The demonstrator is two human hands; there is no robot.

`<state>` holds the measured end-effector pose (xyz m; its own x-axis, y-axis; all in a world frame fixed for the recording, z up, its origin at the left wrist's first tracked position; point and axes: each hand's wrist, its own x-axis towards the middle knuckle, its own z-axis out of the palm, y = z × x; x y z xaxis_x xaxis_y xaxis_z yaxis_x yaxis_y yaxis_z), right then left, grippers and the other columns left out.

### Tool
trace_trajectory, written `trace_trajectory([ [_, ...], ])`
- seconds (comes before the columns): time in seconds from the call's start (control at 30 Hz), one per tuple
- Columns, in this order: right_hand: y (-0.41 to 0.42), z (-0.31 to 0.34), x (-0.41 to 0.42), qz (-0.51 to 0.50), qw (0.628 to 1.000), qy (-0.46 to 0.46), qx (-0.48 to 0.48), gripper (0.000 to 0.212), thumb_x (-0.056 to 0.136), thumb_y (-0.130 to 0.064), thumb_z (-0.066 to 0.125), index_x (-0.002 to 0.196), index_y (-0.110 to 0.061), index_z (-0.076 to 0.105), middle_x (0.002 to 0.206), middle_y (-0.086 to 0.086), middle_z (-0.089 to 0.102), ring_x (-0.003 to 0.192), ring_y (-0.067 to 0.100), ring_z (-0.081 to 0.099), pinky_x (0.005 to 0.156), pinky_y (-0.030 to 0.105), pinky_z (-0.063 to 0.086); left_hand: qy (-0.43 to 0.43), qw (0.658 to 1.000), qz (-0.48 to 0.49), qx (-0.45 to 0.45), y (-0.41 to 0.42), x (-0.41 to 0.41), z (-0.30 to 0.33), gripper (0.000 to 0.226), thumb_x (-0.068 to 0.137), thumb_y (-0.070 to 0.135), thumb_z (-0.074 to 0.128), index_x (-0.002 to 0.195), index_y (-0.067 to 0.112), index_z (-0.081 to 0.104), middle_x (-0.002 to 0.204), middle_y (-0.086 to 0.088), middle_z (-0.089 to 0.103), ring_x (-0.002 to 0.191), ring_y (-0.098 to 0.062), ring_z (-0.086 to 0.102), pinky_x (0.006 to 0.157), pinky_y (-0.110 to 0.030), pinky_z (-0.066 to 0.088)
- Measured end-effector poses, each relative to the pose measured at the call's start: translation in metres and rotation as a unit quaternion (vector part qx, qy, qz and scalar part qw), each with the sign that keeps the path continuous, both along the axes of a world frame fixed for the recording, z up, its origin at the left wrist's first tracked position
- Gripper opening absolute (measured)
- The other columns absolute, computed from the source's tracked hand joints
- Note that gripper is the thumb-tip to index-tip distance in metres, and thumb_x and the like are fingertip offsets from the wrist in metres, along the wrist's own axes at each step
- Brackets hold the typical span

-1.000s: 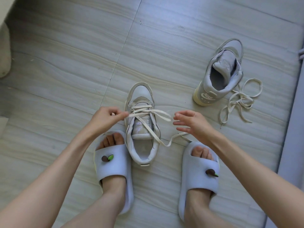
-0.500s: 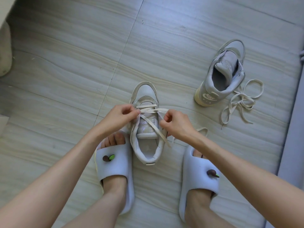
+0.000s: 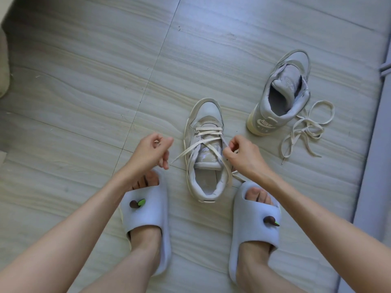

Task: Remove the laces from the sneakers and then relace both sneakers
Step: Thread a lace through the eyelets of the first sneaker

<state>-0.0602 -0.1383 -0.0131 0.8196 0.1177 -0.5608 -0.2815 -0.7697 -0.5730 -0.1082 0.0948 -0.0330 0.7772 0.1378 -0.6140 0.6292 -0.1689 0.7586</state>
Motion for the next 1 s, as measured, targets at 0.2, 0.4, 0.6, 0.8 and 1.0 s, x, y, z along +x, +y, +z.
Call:
trace_trajectory([
  [0.2,0.007,0.003,-0.007,0.049,0.995,-0.082,0.014,0.025,0.088,-0.040,0.059,0.087,-0.019,0.044,0.093,0.000,0.053,0.080,0.020,0.049,0.071,0.030,0.034,-0.044,0.949,-0.244,0.194,-0.036,0.030,0.003,0.037,0.084,0.060,0.050,0.074,0.024,0.053,0.066,0.010,0.056,0.061,-0.003,0.051,0.055,-0.023,0.036],
  [0.4,0.008,-0.002,-0.003,0.045,0.996,-0.070,-0.008,0.018,0.093,-0.029,0.050,0.084,-0.015,0.044,0.086,0.002,0.053,0.083,0.025,0.050,0.071,0.034,0.035,-0.029,0.952,-0.255,0.165,-0.045,0.040,0.005,0.035,0.089,0.044,0.056,0.064,0.021,0.045,0.056,0.009,0.045,0.052,-0.007,0.040,0.052,-0.022,0.032],
  [0.6,0.005,-0.008,0.001,-0.004,1.000,-0.020,0.009,0.018,0.096,-0.028,0.045,0.084,-0.015,0.046,0.076,-0.004,0.052,0.080,0.023,0.049,0.065,0.031,0.030,-0.015,0.981,-0.187,0.044,-0.039,0.033,0.004,0.031,0.095,0.031,0.049,0.069,0.014,0.050,0.064,0.003,0.051,0.060,-0.011,0.044,0.057,-0.025,0.039],
  [0.8,0.010,0.001,-0.009,0.082,0.986,-0.147,-0.016,0.021,0.091,-0.037,0.055,0.104,-0.022,0.055,0.111,-0.003,0.048,0.082,0.024,0.058,0.072,0.033,0.043,0.007,0.990,-0.140,-0.010,-0.027,0.027,0.004,0.027,0.097,0.026,0.048,0.085,0.004,0.059,0.082,0.004,0.068,0.058,0.001,0.053,0.048,-0.007,0.035],
  [1.0,0.018,0.010,-0.009,0.196,0.965,-0.144,-0.099,0.031,0.089,-0.045,0.056,0.102,-0.016,0.054,0.118,0.001,0.045,0.099,0.022,0.048,0.073,0.034,0.041,0.001,0.991,-0.114,-0.063,-0.033,0.020,0.007,0.023,0.096,0.024,0.051,0.082,0.006,0.057,0.071,0.005,0.061,0.049,0.004,0.048,0.047,-0.006,0.034],
])
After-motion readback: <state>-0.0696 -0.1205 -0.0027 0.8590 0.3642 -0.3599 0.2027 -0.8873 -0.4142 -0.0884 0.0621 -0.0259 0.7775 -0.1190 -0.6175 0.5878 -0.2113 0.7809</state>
